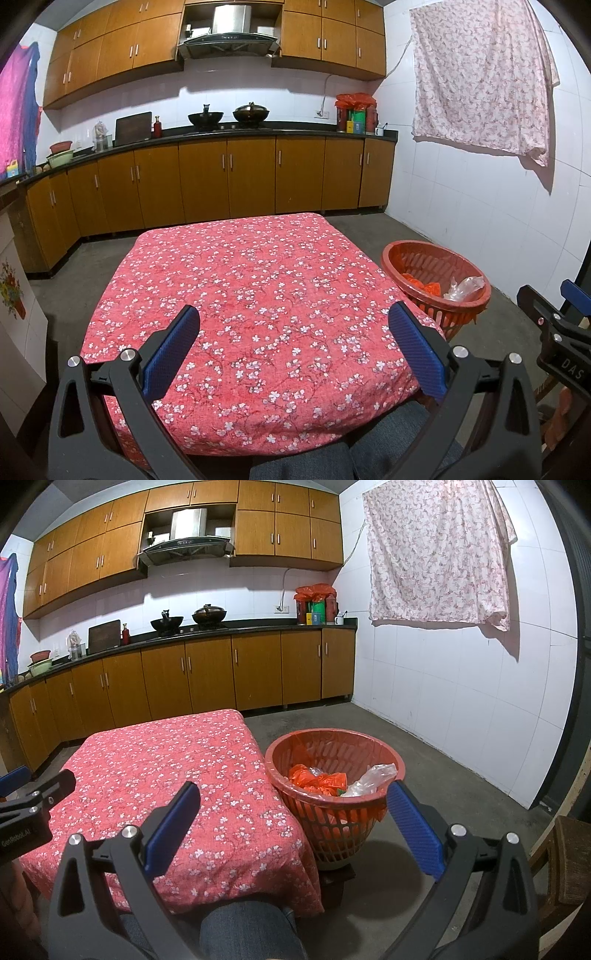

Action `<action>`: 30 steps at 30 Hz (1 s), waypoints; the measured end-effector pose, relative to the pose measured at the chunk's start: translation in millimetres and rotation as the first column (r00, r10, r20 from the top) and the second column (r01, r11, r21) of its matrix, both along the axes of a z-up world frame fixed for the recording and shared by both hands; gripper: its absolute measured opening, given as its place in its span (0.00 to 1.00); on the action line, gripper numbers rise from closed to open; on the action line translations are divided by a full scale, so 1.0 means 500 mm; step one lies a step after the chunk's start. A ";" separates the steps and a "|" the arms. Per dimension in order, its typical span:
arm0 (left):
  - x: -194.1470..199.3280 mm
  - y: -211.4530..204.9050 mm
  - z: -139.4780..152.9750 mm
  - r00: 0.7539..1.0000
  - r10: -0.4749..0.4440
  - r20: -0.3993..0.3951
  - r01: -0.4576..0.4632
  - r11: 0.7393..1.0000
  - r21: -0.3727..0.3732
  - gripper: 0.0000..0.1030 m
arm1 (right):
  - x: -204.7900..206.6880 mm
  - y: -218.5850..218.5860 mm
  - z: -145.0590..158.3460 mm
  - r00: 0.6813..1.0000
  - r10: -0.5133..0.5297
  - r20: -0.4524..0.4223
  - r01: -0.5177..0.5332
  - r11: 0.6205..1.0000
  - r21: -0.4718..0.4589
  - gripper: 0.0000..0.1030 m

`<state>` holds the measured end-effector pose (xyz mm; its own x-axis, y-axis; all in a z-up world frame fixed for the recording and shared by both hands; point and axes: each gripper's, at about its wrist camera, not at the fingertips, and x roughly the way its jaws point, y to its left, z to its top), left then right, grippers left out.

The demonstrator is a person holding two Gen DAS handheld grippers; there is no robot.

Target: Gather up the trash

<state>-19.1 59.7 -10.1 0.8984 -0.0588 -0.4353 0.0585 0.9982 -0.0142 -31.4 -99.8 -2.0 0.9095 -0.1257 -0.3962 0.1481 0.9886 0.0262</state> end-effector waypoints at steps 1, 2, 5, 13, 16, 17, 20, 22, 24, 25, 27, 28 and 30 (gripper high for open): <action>0.000 0.000 0.000 1.000 0.000 0.000 0.000 1.000 0.000 0.98 | 0.000 0.000 0.000 1.000 0.000 -0.001 0.000 1.000 0.000 0.96; 0.000 0.000 0.000 1.000 0.000 0.000 0.000 1.000 0.000 0.98 | 0.000 0.000 0.000 1.000 0.000 0.000 0.000 1.000 0.000 0.96; 0.001 0.001 0.000 1.000 -0.001 0.000 0.001 1.000 0.000 0.98 | 0.000 0.000 0.000 1.000 0.000 0.000 0.000 1.000 -0.001 0.96; 0.000 0.000 0.001 1.000 0.000 -0.001 0.000 1.000 0.000 0.98 | -0.002 0.003 0.000 1.000 -0.001 -0.001 0.001 1.000 0.000 0.96; 0.001 0.000 0.000 1.000 0.001 -0.001 -0.001 1.000 0.000 0.98 | -0.002 0.003 0.000 1.000 -0.001 -0.001 0.001 1.000 -0.001 0.96; 0.002 0.000 -0.001 1.000 0.000 -0.002 0.000 1.000 0.000 0.98 | -0.002 0.003 0.000 1.000 -0.001 -0.001 0.001 1.000 0.000 0.96; 0.000 -0.002 -0.002 1.000 0.001 -0.003 -0.001 1.000 -0.001 0.98 | -0.001 0.003 0.000 1.000 -0.001 -0.001 0.001 1.000 0.000 0.96; 0.000 -0.002 -0.003 1.000 0.001 -0.003 -0.001 1.000 0.000 0.98 | -0.001 0.002 0.000 1.000 0.000 -0.001 0.000 1.000 0.000 0.96; 0.000 -0.001 -0.003 1.000 0.001 -0.003 -0.001 1.000 -0.001 0.98 | -0.002 0.002 0.000 1.000 0.000 -0.001 0.000 1.000 0.000 0.96; 0.000 -0.001 -0.003 1.000 0.001 -0.003 -0.001 1.000 -0.001 0.98 | -0.001 0.002 0.000 1.000 0.000 -0.001 0.000 1.000 -0.001 0.96; 0.000 -0.001 -0.003 1.000 0.001 -0.003 -0.001 1.000 0.000 0.98 | -0.001 0.002 0.000 1.000 0.000 -0.001 0.000 1.000 0.000 0.96; -0.001 -0.002 -0.003 1.000 0.001 -0.003 -0.001 1.000 0.000 0.98 | -0.002 0.002 0.000 1.000 0.000 -0.001 0.000 1.000 -0.001 0.96; 0.000 -0.001 -0.003 1.000 0.002 -0.003 -0.002 1.000 -0.001 0.98 | -0.001 0.003 0.000 1.000 0.000 -0.001 0.000 1.000 0.000 0.96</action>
<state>-19.0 59.3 -11.7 0.8972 -0.0576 -0.4378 0.0567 0.9983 -0.0152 -32.2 -98.6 -2.1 0.9093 -0.1262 -0.3966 0.1484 0.9886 0.0258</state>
